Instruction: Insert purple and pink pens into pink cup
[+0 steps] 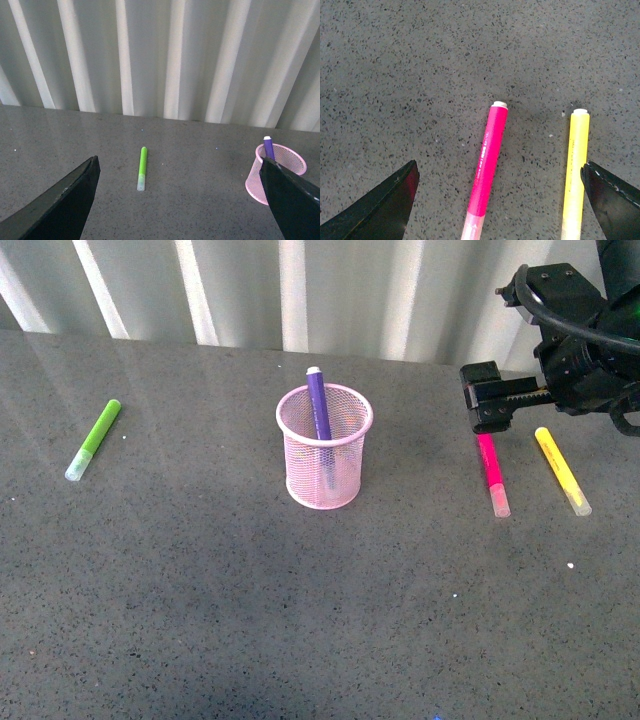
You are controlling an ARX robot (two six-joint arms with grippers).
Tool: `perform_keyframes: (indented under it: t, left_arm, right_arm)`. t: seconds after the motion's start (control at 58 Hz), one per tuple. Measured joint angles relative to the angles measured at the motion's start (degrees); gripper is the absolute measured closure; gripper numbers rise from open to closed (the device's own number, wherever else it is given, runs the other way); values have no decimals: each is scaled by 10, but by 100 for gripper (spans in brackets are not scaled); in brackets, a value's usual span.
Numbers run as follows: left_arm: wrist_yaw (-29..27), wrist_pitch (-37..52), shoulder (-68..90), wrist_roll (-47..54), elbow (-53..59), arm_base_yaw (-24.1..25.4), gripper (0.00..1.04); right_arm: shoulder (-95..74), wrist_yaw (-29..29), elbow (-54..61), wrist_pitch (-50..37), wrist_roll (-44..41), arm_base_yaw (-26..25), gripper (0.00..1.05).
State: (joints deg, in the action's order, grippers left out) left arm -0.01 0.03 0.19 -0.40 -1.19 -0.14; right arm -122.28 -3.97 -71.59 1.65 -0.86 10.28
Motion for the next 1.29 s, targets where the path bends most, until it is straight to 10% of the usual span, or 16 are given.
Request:
perform_keyframes:
  t: [0.948, 1.293]
  left_arm:
    - [0, 0, 0, 0, 0, 0, 7]
    - [0, 0, 0, 0, 0, 0, 7]
  right_arm:
    - [-152, 23, -97, -28, 74, -8, 7]
    - [-158, 26, -103, -30, 92, -5, 65]
